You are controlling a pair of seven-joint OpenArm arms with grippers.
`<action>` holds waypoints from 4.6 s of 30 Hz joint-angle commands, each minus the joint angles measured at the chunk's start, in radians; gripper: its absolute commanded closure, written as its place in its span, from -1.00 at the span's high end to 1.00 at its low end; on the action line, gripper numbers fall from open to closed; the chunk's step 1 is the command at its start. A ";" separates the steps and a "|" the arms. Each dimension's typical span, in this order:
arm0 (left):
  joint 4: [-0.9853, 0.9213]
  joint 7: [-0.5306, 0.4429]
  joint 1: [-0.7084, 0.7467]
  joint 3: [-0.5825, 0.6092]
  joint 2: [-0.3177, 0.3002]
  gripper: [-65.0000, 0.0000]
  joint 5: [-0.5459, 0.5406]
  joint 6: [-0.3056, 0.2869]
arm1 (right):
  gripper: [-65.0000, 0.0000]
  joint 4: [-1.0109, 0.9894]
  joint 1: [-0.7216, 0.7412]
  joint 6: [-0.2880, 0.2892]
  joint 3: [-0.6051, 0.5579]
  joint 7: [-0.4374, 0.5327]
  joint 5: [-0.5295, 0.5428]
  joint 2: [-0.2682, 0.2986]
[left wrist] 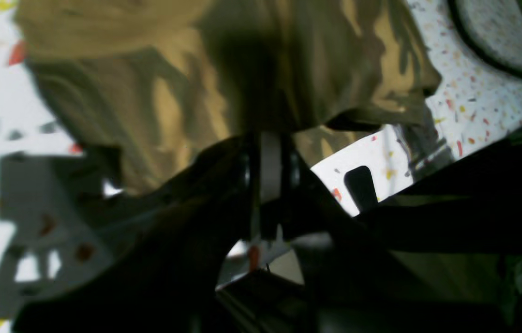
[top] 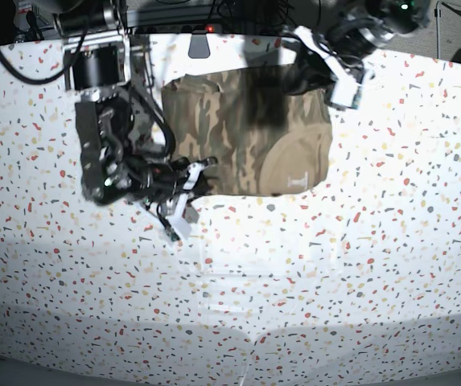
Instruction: Fold the T-shirt properly
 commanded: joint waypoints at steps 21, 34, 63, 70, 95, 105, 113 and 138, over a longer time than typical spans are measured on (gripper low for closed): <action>-0.357 -0.101 -0.143 0.046 -0.002 -0.93 0.227 0.027 | -1.00 0.366 -0.267 0.004 0.001 0.040 -0.083 0.003; -0.536 -0.100 -0.457 0.046 -0.002 -0.93 0.237 0.049 | -1.00 0.411 -0.394 0.004 0.001 0.090 -0.091 0.002; 0.119 0.110 -0.238 0.045 -0.135 -0.92 0.240 0.241 | -1.00 0.412 -0.401 0.004 0.001 0.105 -0.089 -0.036; 0.146 -0.029 0.004 0.047 -0.134 -0.92 0.077 0.070 | -1.00 0.412 -0.408 0.004 0.000 0.070 -0.093 -0.092; -0.161 -0.172 -0.085 0.023 -0.071 -0.92 0.301 0.181 | -1.00 0.551 -0.449 0.004 0.014 0.093 -0.238 -0.263; 0.026 -0.180 0.053 -0.014 -0.080 -0.92 0.317 0.135 | -1.00 0.700 -0.513 0.004 0.246 0.075 -0.181 -0.254; 0.179 -0.128 0.184 -0.015 -0.079 -0.98 0.355 0.135 | -1.00 0.818 -0.669 0.004 0.405 -0.074 -0.050 -0.187; 0.060 -0.093 0.441 -0.249 -0.079 -1.00 0.337 0.114 | -1.00 0.822 -1.025 0.004 0.773 -0.282 0.193 -0.144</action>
